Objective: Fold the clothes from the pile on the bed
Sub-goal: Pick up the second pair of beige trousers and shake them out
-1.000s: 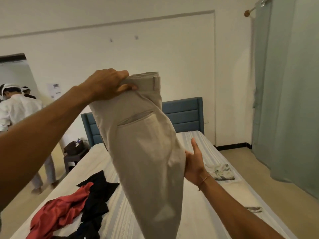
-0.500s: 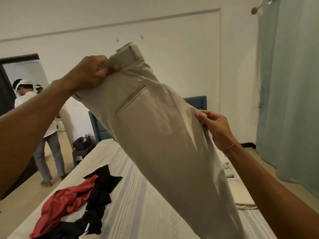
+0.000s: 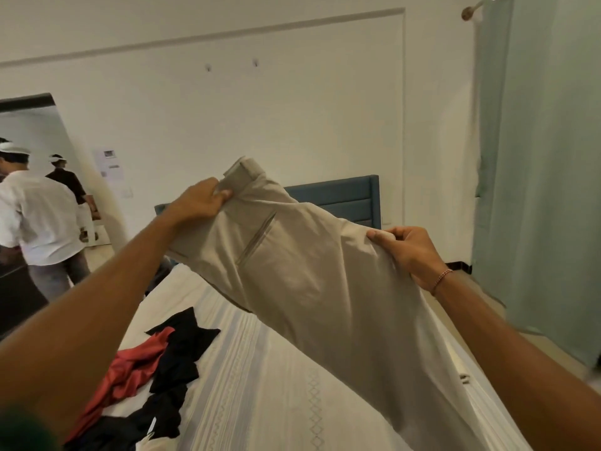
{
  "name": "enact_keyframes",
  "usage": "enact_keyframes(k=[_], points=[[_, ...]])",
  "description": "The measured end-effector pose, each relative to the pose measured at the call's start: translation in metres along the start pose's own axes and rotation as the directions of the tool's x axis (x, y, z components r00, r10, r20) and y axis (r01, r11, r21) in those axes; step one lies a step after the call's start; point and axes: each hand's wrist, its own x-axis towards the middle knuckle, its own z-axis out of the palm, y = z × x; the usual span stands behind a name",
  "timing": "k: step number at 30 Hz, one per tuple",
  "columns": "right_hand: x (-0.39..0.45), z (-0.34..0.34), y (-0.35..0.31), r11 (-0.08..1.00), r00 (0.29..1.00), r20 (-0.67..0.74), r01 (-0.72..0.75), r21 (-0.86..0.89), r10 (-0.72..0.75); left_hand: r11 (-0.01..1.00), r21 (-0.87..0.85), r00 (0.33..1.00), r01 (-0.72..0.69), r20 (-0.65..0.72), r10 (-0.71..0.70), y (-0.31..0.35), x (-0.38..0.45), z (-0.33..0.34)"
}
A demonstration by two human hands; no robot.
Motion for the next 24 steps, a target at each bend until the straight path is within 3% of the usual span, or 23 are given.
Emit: enact_keyframes(k=[3, 8, 11, 14, 18, 22, 24], points=[[-0.003, -0.014, 0.011, 0.993, 0.997, -0.077, 0.005, -0.118, -0.014, 0.999, 0.045, 0.998, -0.011, -0.066, 0.014, 0.004, -0.014, 0.034], [0.007, -0.050, 0.026, 0.946, 0.983, -0.176, -0.010, -0.325, -0.050, 0.989, -0.143, 0.999, -0.037, 0.034, 0.042, 0.000, -0.029, 0.091], [0.026, -0.053, 0.017, 0.866, 0.993, -0.107, -0.002, -0.500, -0.060, 0.972, -0.229, 0.998, 0.051, 0.046, -0.042, -0.011, -0.044, 0.121], [0.054, -0.024, 0.013, 0.740, 0.997, 0.059, -0.002, -0.672, 0.056, 0.907, -0.370, 0.979, 0.200, 0.101, -0.174, -0.047, -0.069, 0.154], [0.073, 0.072, 0.067, 0.541, 0.911, 0.269, 0.062, -0.839, 0.313, 0.755, -0.447, 0.876, 0.480, 0.289, -0.386, -0.133, -0.122, 0.226], [0.049, 0.189, 0.201, 0.440, 0.763, 0.388, 0.153, -0.885, 0.516, 0.624, -0.350, 0.706, 0.699, 0.480, -0.521, -0.217, -0.205, 0.326], [0.025, 0.241, 0.278, 0.437, 0.708, 0.391, 0.128, -0.890, 0.588, 0.569, -0.283, 0.618, 0.772, 0.540, -0.571, -0.253, -0.243, 0.379]])
